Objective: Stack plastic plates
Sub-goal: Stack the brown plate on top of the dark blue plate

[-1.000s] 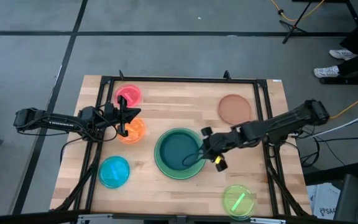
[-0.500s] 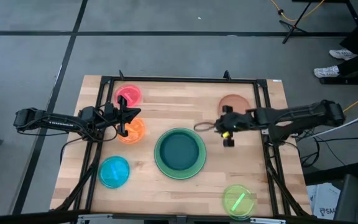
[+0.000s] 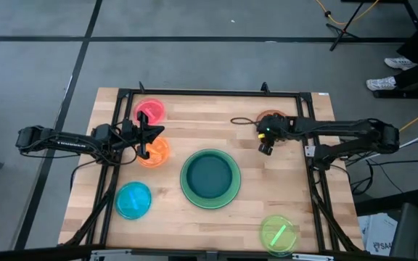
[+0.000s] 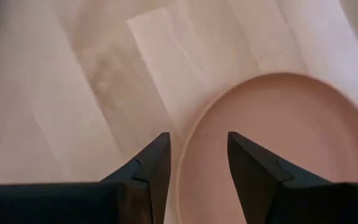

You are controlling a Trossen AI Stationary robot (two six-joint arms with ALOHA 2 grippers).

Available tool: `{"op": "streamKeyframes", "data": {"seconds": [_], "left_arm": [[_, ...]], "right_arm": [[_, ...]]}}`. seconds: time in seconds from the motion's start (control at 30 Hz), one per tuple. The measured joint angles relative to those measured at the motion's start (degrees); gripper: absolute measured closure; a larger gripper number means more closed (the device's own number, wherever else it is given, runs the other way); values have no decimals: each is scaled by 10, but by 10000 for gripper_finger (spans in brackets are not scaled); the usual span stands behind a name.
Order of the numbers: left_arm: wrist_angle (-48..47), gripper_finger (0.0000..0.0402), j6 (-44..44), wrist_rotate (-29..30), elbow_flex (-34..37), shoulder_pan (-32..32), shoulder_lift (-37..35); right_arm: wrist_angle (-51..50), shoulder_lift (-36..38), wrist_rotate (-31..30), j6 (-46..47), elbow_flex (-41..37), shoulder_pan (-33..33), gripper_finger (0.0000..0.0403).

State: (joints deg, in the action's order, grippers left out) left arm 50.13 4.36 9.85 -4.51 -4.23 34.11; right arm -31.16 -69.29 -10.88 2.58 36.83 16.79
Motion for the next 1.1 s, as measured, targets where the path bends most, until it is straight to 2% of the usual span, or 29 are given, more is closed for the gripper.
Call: {"op": "streamKeyframes", "data": {"seconds": [0.2,0.87,0.97,1.1], "left_arm": [[0,401,0,0,0,0,0],[0,401,0,0,0,0,0],[0,401,0,0,0,0,0],[0,401,0,0,0,0,0]], "right_arm": [[49,-20,44,29,-21,39,256],[112,-129,10,28,-28,40,257],[114,-135,10,17,-28,40,271],[115,-135,16,14,-27,40,315]]}}
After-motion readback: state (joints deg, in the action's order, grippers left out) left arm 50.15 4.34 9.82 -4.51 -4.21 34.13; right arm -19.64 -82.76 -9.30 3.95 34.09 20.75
